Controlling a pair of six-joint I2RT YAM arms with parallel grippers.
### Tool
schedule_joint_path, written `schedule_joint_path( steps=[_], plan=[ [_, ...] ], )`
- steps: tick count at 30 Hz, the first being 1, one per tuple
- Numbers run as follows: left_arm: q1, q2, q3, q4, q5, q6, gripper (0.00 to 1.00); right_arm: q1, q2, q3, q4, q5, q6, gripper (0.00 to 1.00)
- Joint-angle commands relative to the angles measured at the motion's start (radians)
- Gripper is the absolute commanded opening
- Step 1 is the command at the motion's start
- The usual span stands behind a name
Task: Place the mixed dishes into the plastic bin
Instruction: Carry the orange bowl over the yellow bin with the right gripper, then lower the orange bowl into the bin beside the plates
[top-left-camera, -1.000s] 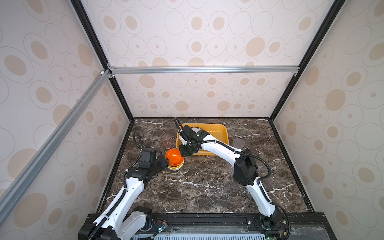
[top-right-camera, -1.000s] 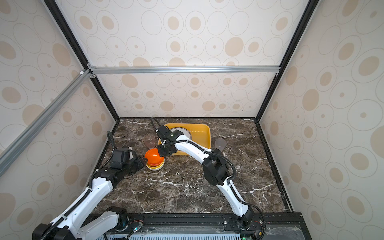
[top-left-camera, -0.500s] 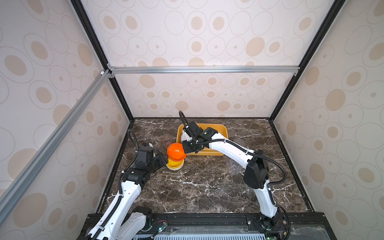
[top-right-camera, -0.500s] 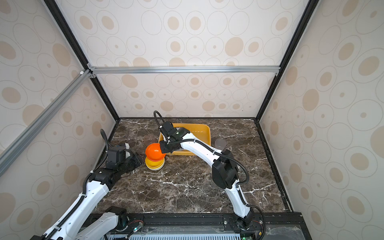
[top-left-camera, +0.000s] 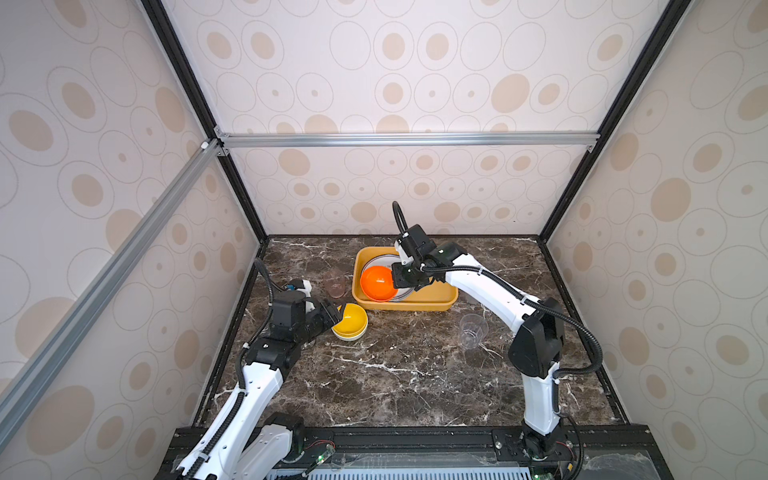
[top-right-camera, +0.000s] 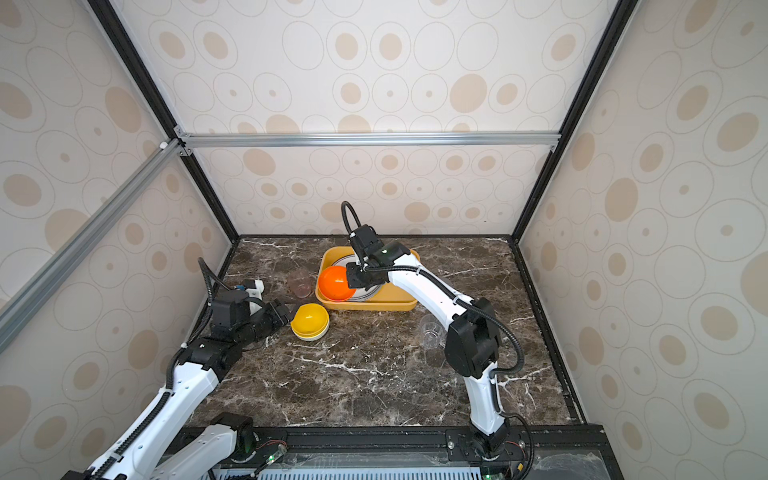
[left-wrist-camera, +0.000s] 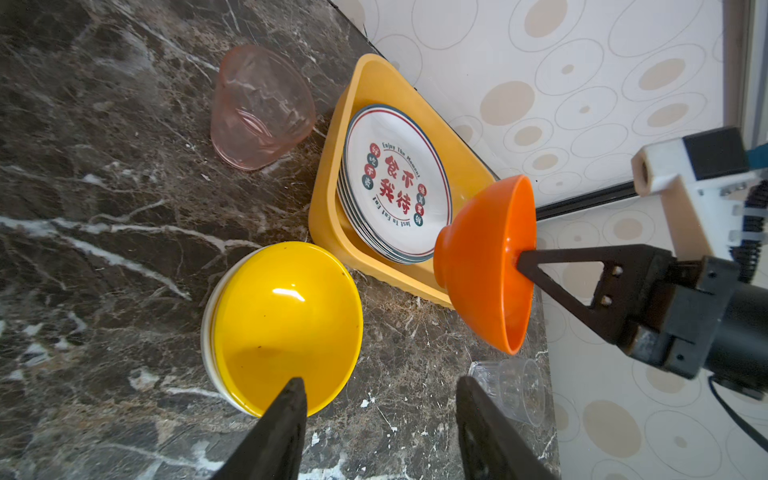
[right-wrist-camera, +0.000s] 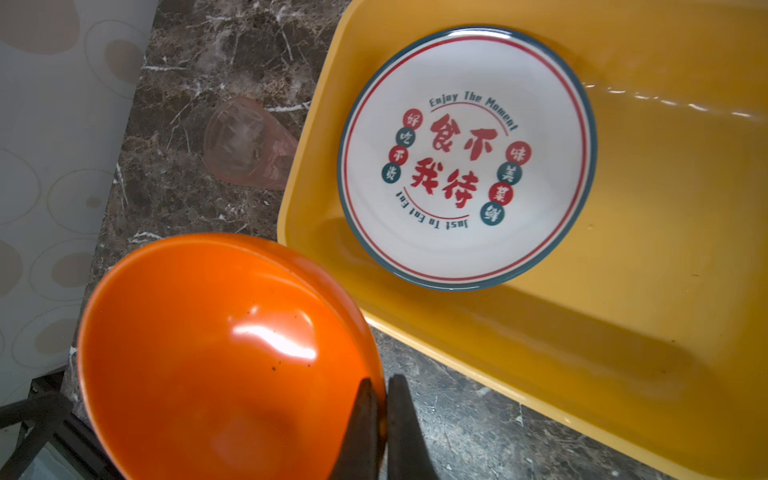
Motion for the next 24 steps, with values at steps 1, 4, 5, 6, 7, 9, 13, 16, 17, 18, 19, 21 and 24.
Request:
schedule_joint_path(
  steps=[1, 4, 5, 6, 7, 9, 13, 16, 17, 18, 19, 21, 24],
  plan=[
    [0.005, -0.004, -0.004, 0.062, 0.056, -0.026, 0.58, -0.037, -0.046, -0.008, -0.038, 0.014, -0.016, 0.00],
    [0.005, -0.001, -0.013, 0.097, 0.094, -0.037, 0.59, -0.074, -0.041, -0.004, -0.059, 0.022, -0.023, 0.00],
    [0.005, -0.002, -0.016, 0.108, 0.105, -0.041, 0.60, -0.087, -0.039, -0.003, -0.062, 0.027, -0.025, 0.00],
    [0.005, -0.001, -0.020, 0.116, 0.112, -0.043, 0.60, -0.098, -0.038, -0.001, -0.066, 0.029, -0.025, 0.00],
    [0.003, -0.003, -0.022, 0.123, 0.119, -0.049, 0.61, -0.111, -0.037, 0.001, -0.071, 0.034, -0.026, 0.00],
    [0.002, -0.003, -0.027, 0.137, 0.124, -0.054, 0.62, -0.132, -0.033, 0.007, -0.079, 0.044, -0.031, 0.00],
    [-0.003, -0.001, -0.036, 0.166, 0.178, -0.063, 0.64, -0.177, -0.003, 0.038, -0.104, 0.067, -0.038, 0.00],
    [-0.009, 0.002, -0.041, 0.174, 0.188, -0.065, 0.64, -0.212, 0.025, 0.062, -0.118, 0.081, -0.034, 0.00],
    [-0.010, 0.002, -0.044, 0.173, 0.187, -0.065, 0.64, -0.224, 0.036, 0.069, -0.118, 0.086, -0.032, 0.00],
    [-0.009, 0.002, -0.046, 0.173, 0.186, -0.066, 0.64, -0.235, 0.044, 0.075, -0.119, 0.090, -0.027, 0.00],
    [-0.011, 0.000, -0.047, 0.174, 0.186, -0.068, 0.64, -0.247, 0.055, 0.086, -0.125, 0.093, -0.022, 0.00],
    [-0.014, -0.001, -0.051, 0.172, 0.185, -0.070, 0.64, -0.265, 0.076, 0.107, -0.133, 0.099, -0.017, 0.00],
    [-0.014, -0.002, -0.059, 0.171, 0.179, -0.073, 0.64, -0.285, 0.111, 0.144, -0.146, 0.121, -0.010, 0.00]
  ],
)
